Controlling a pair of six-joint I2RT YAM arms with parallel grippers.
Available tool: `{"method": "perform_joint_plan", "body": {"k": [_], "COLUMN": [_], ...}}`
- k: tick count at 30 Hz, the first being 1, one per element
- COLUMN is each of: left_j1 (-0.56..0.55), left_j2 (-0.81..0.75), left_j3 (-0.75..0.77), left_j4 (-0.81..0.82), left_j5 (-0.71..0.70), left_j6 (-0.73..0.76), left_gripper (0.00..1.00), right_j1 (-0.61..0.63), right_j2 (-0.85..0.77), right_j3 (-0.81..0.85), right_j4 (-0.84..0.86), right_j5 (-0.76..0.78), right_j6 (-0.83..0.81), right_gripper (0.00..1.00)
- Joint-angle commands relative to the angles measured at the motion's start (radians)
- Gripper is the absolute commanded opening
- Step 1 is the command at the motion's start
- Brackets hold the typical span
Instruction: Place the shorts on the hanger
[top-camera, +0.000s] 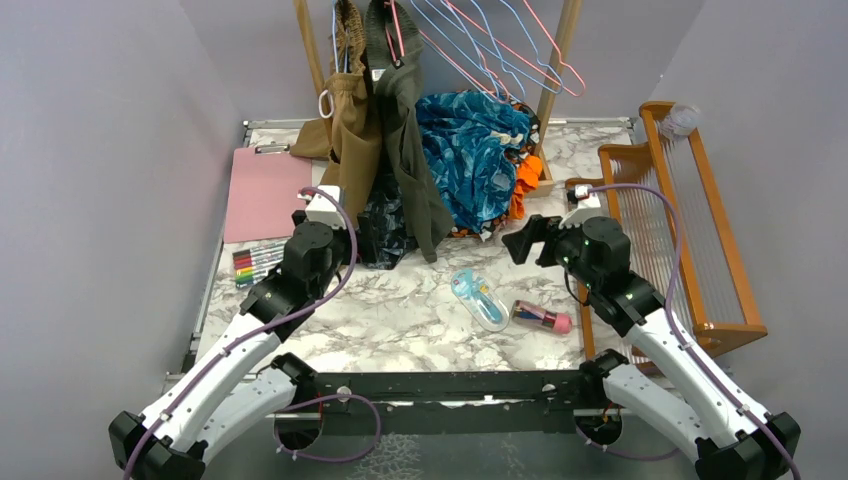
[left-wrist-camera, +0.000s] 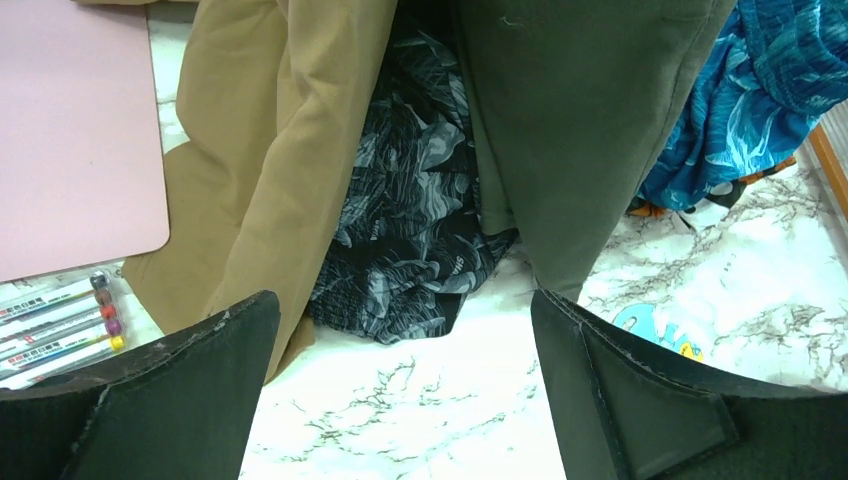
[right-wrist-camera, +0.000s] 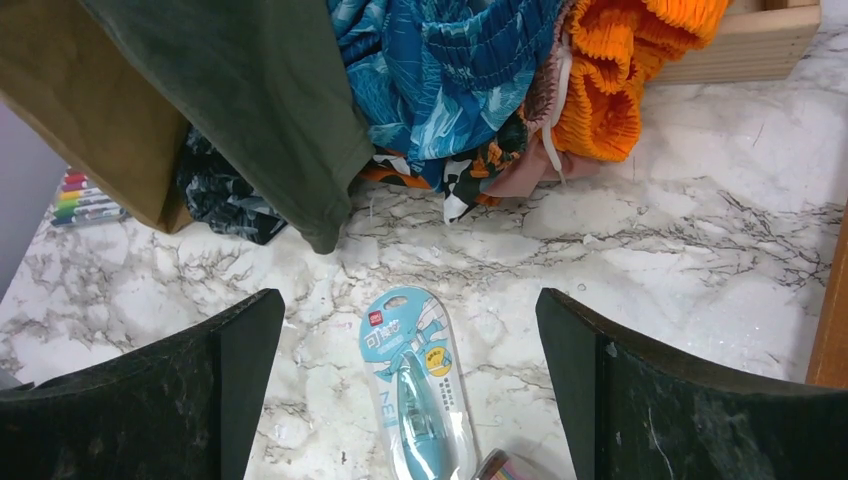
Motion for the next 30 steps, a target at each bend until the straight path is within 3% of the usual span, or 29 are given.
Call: {"method": "perform_joint_plan", "body": {"k": [1,12,21,30], "left_j1": [0.005,0.005,0.005,0.003], "left_j2": [-0.012,-0.054,-0.124,-0.144], "left_j3": [0.015,-0.001,-0.034,-0.023], "left_j4": [0.014,0.025,0.057,-0.009], "left_j5": [0.036,0.039,0.026,-0.194], "left_j6": [0.0,0.008,0.029,0.025], "left_gripper": [0.99,0.99,0.99,0.98], "right_j1": [0.004,0.004,0.009,0.056], "right_j2": [-0.012,-0.012,0.102,0.206], "right_j3": [-0.008,0.009,0.123,0.223], "right_j4": [0.043,0.047,0.089,0.11], "right_j5": [-0.037,-0.112,-0.189,0.027], "right_j6": [-0.021,-0.057,-0.045,-0.003], "right_gripper": [0.99,1.0,0.89,0.8]}}
